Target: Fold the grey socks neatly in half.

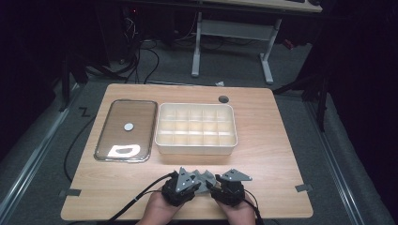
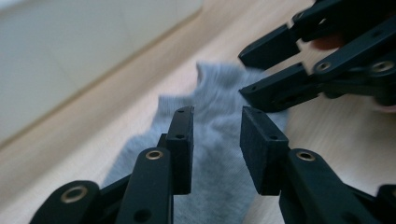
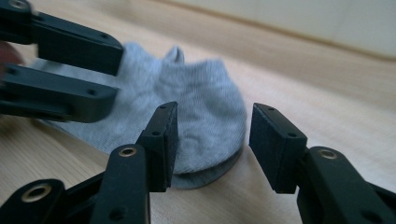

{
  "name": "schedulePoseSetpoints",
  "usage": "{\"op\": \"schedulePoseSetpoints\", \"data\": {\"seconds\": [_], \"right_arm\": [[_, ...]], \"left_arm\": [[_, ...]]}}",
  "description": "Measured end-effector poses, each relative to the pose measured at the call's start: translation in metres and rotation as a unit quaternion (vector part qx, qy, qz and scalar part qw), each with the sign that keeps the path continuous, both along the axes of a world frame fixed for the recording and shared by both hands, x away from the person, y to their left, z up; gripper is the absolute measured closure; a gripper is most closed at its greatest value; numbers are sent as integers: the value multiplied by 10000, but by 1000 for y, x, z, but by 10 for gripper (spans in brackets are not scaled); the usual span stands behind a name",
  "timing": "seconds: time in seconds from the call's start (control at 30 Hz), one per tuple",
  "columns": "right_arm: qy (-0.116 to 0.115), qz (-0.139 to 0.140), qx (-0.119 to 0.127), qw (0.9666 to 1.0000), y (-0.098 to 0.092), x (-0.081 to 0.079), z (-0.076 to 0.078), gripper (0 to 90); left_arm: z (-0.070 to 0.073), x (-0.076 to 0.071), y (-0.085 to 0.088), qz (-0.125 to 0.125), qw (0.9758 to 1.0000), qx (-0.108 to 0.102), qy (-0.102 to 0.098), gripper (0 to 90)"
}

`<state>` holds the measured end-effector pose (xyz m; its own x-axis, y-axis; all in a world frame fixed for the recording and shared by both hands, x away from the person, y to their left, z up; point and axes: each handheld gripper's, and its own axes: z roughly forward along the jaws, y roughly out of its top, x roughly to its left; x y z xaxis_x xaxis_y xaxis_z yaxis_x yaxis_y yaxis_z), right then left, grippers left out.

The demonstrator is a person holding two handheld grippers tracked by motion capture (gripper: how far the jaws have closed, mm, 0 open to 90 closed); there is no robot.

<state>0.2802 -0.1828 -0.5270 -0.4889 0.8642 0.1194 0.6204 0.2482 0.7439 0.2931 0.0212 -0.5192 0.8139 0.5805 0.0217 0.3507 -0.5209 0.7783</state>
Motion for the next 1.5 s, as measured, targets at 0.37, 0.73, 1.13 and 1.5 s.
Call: {"op": "schedulePoseSetpoints", "data": {"seconds": [0.37, 0.73, 1.13, 1.5], "right_arm": [[59, 172, -79, 9998, 8, -4, -4, 646], [267, 288, 481, 9981, 2, -4, -2, 828], [-229, 339, 765, 9962, 1, -15, 21, 841], [-287, 341, 699, 9966, -3, -13, 17, 840]], "left_arm": [[-13, -10, 9, 162, 9993, 264, -221, 668], [-12, -10, 9, 173, 9991, 304, -228, 676], [-10, -8, -2, 163, 9984, 465, -267, 690], [-10, -4, -4, 176, 9991, 369, -137, 687]]}}
